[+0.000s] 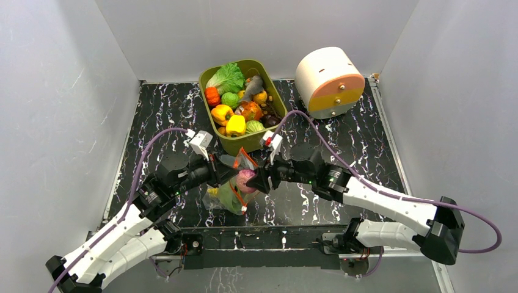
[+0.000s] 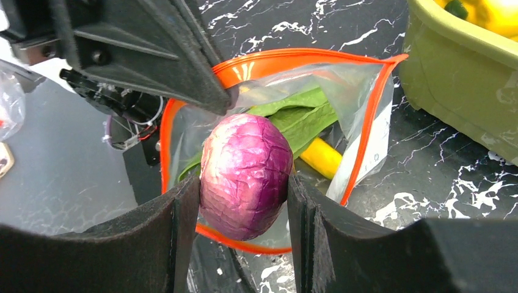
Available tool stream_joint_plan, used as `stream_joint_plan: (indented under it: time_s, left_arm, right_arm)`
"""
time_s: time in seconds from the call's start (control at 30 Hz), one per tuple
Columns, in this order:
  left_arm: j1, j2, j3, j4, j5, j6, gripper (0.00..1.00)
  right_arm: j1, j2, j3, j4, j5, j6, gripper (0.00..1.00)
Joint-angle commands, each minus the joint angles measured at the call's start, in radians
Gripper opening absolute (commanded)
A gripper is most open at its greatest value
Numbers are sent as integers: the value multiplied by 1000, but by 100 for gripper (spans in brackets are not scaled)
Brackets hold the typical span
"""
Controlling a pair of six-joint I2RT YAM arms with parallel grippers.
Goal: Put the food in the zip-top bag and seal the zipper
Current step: Place the fake fruit in the zipper food storage bag.
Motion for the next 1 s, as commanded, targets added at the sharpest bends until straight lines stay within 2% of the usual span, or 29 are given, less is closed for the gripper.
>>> stream_joint_plan:
  time_s: [0.0, 0.27, 0.4, 0.53, 0.73, 0.97]
  left_arm:
    - [-3, -24, 1, 50, 41, -12, 0]
    - [-3, -44, -10, 50, 42, -16, 0]
    - [-3, -47, -14, 53, 43, -14, 0]
    - [-3, -48, -19, 51, 42, -11, 0]
    - [-3, -51, -28, 39, 29, 0, 0]
    - [-2, -44, -27, -14, -4, 44, 0]
  right_arm:
    - [21, 33, 15, 102, 63, -39, 38]
    - [36, 84, 8, 100, 145, -61, 39]
    - [38, 86, 3, 96, 173, -65, 45]
    - [37, 78, 16, 66, 185, -62, 59]
    - [38, 63, 59, 2, 225, -31, 73]
    - [38, 73, 138, -39, 275, 70, 74]
